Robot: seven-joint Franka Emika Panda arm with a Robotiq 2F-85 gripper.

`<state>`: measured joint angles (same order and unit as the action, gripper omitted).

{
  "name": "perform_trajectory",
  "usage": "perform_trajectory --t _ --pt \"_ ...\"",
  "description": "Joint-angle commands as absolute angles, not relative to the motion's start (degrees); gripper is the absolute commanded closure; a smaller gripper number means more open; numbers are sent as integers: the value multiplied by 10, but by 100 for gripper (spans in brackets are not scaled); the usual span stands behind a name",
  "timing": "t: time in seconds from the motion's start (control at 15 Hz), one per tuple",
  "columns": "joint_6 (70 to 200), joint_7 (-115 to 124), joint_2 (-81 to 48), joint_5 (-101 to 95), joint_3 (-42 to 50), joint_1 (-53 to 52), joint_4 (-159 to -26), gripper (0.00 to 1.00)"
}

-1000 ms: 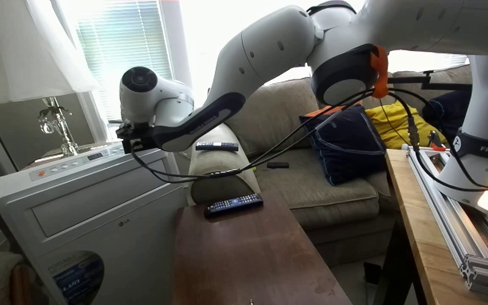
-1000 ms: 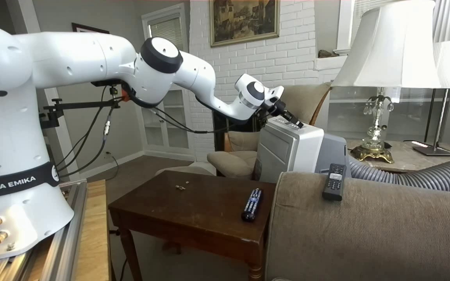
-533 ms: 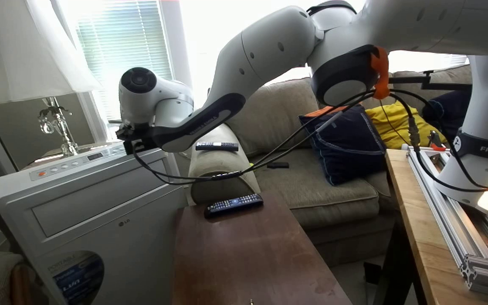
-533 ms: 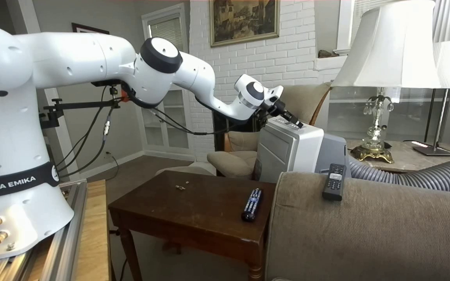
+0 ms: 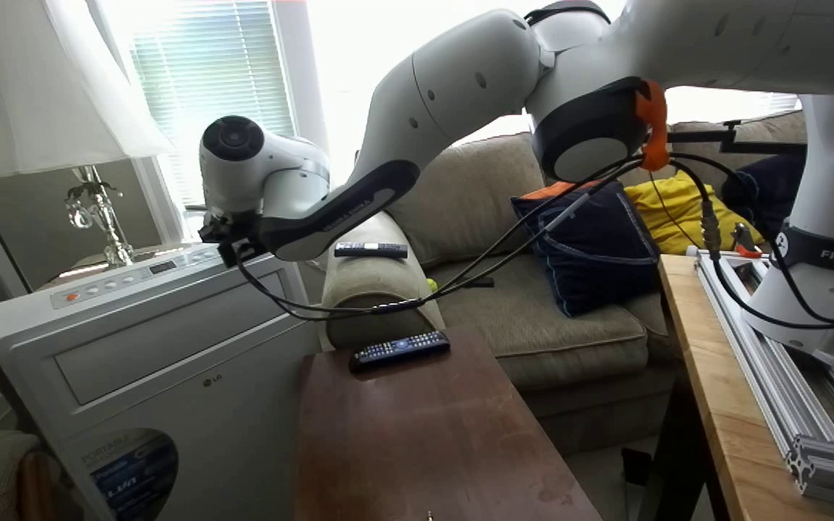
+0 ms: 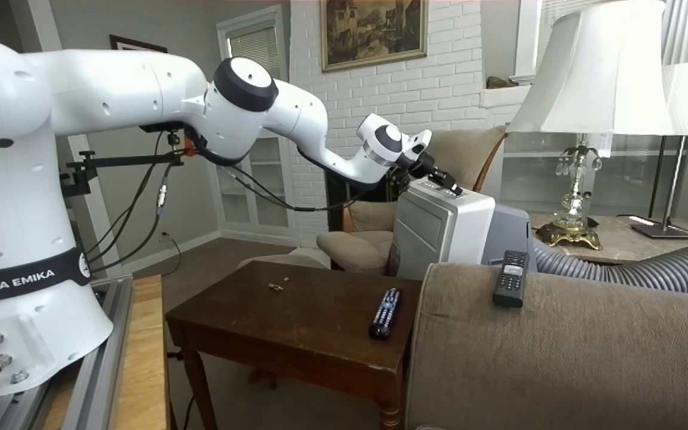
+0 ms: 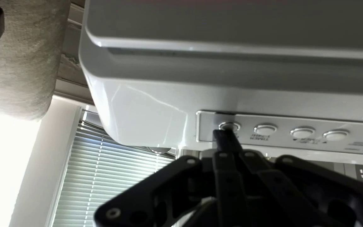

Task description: Press the button on the far right side of the air conditioner.

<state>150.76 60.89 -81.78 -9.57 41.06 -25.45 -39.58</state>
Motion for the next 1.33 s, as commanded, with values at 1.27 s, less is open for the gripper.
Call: perform_trajectory --t 1.27 --pt "1481 630 -781 -16 339 -227 -363 100"
